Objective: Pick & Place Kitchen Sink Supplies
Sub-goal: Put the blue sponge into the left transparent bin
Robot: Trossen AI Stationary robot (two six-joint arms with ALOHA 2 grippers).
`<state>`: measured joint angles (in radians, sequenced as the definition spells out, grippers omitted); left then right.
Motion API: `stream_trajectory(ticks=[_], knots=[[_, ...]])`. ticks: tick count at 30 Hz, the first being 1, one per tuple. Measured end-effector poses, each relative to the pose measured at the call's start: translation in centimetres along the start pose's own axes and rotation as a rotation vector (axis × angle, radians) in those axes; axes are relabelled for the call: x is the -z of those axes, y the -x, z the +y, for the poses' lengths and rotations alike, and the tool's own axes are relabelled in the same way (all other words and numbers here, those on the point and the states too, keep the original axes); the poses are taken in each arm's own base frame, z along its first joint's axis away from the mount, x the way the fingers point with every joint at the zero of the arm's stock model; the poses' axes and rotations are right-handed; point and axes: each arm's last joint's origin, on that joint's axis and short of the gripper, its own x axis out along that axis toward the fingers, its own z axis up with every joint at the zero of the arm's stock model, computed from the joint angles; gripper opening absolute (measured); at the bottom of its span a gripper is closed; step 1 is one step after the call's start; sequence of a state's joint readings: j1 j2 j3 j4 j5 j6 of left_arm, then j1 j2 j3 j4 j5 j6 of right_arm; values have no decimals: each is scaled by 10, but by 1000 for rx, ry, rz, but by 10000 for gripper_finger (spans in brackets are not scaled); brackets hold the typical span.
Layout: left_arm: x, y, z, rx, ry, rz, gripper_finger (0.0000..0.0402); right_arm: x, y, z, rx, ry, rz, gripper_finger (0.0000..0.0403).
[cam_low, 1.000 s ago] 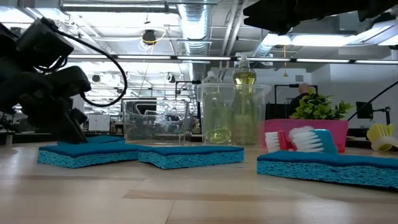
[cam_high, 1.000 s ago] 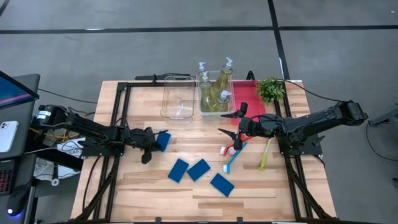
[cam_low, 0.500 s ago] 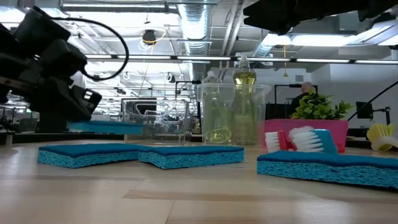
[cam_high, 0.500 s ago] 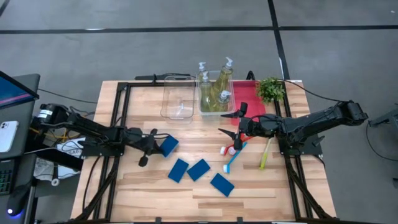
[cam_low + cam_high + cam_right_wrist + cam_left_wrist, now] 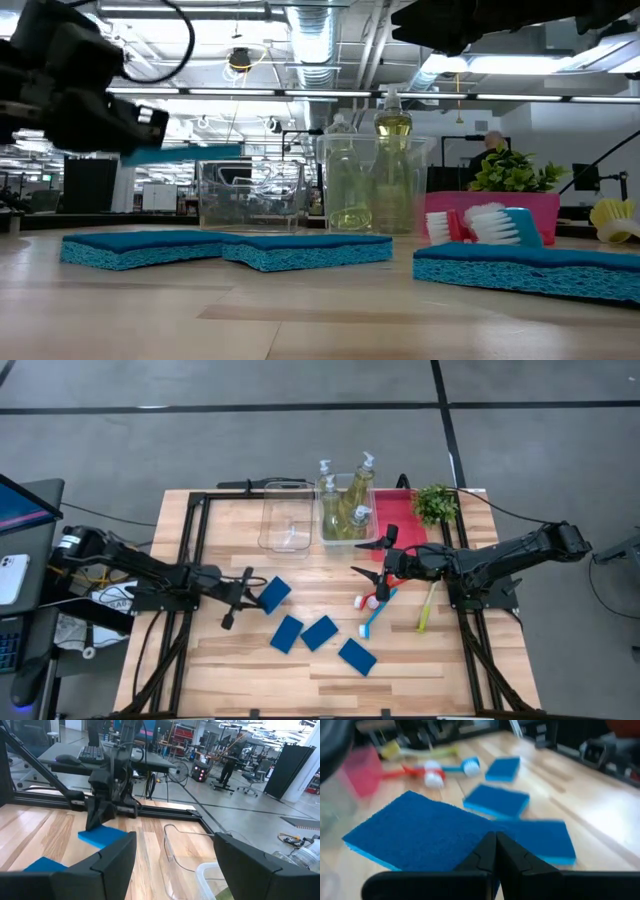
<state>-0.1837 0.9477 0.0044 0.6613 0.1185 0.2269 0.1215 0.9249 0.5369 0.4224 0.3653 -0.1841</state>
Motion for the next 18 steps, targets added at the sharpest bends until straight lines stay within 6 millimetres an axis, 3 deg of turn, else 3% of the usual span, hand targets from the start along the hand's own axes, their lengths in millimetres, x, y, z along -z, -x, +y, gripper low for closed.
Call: stream_trajectory(ticks=[10, 18], knots=[[-25, 10, 5, -68, 9, -229, 8, 0, 0, 0, 1, -2, -5, 260], [-36, 13, 14, -226, 37, -280, 8, -1, 0, 0, 2, -5, -14, 260]])
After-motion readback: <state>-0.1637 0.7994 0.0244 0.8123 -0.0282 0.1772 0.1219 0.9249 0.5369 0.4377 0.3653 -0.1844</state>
